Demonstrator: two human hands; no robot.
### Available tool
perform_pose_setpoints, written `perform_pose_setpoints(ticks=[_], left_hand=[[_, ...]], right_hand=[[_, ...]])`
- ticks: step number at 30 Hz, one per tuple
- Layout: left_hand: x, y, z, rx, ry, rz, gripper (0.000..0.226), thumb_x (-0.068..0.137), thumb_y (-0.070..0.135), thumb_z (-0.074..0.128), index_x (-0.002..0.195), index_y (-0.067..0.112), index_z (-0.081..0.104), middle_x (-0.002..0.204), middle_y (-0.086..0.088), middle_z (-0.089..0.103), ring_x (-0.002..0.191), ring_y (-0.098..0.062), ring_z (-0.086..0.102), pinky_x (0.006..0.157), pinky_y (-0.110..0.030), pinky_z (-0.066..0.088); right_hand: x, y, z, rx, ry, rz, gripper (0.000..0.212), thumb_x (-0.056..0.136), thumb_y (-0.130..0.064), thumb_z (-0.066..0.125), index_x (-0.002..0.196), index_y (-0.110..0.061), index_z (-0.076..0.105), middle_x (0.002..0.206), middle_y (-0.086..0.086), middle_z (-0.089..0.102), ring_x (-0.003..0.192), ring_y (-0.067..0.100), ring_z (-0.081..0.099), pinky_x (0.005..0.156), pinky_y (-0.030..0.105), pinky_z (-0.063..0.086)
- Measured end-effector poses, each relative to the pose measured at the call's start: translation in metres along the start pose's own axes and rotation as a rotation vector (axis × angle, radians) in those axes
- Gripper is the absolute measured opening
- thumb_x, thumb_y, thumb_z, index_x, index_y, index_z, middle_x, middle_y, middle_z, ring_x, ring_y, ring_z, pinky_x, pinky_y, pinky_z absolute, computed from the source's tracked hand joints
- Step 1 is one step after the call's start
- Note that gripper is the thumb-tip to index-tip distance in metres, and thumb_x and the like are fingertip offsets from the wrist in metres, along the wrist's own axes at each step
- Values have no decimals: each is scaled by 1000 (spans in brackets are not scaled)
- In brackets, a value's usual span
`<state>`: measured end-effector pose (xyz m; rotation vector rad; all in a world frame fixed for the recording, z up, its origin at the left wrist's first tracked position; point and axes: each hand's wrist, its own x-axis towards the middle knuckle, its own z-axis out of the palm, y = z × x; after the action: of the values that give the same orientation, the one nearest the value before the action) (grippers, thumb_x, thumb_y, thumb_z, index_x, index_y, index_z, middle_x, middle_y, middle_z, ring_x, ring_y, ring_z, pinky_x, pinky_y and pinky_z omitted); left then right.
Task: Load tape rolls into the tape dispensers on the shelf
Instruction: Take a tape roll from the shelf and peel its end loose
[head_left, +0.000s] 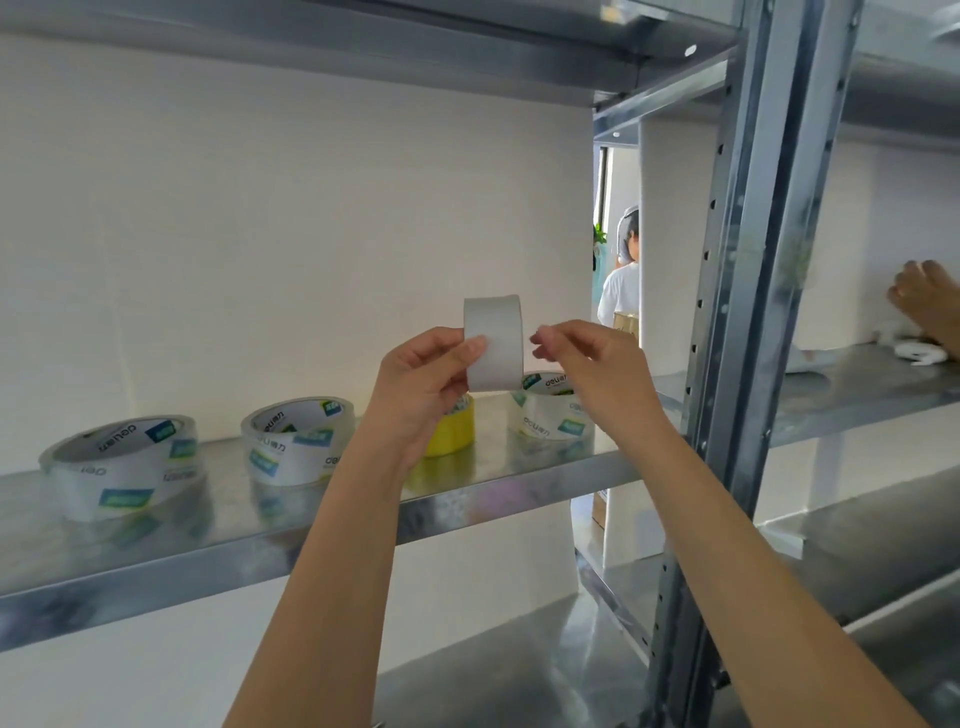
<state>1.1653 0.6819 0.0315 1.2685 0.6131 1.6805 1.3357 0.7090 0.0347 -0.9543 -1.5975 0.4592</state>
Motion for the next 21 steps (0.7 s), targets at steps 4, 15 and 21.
perform_pose_setpoints(ticks=[4,15,21], left_hand=[[-1,7,-5,-14,9,22,21,83,-1,61,69,12,68,74,-1,72,73,-14,68,69,-24,58],[-8,11,-21,-4,20,25,6,80,1,62,77,6,63,73,-1,71,72,-13,68,69,-25,58],[-10,8,-22,11,19,-2,12,67,12,69,77,8,64,76,-2,70,78,-16,65,81,-31,56]], right_hand=[[4,17,10,-596,-183,13,29,85,-43,60,97,-17,68,93,-3,61,92,18,56,82,31,42],[0,35,27,-811,-180,-22,27,79,-35,64,99,-17,68,99,4,69,99,27,60,83,30,42],[-1,33,27,-803,-150,-48,21,81,-27,60,95,-13,66,96,5,68,94,27,61,74,28,39]])
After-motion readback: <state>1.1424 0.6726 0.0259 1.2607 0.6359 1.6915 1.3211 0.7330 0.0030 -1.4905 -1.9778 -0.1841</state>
